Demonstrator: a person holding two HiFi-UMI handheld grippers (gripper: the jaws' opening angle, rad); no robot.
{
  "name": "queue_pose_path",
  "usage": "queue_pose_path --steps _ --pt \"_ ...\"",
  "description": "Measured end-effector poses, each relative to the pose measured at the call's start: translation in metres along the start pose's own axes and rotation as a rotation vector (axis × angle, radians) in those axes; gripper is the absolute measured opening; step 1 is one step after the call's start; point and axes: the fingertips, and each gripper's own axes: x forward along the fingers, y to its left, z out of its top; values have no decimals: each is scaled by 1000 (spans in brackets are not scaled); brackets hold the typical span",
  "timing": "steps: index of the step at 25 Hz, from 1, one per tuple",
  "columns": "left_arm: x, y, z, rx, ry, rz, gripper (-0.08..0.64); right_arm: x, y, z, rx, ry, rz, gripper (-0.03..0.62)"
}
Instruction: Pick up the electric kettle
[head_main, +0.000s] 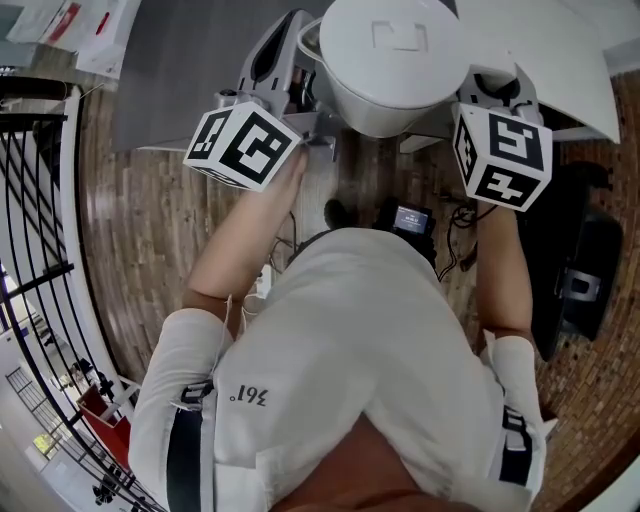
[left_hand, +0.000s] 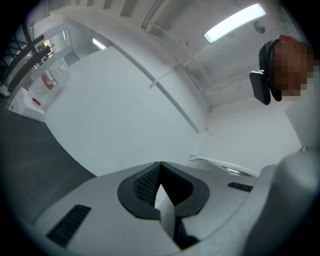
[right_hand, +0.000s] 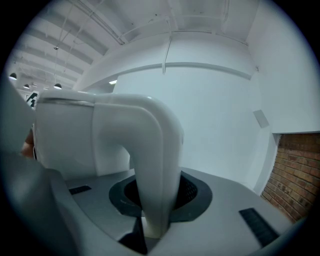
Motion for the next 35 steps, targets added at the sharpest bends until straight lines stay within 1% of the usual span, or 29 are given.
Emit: queue_pose_path --steps 7,16,35 --pt "14 -10 -2 -2 7 -10 -2 1 -17 4 1 -4 -7 83" --pt "26 -17 -9 1 26 -34 -2 -2 -31 3 -4 -3 -37 83" --pt "59 -25 -36 -9 84 -106 -2 -2 -62 -12 2 15 -116 83"
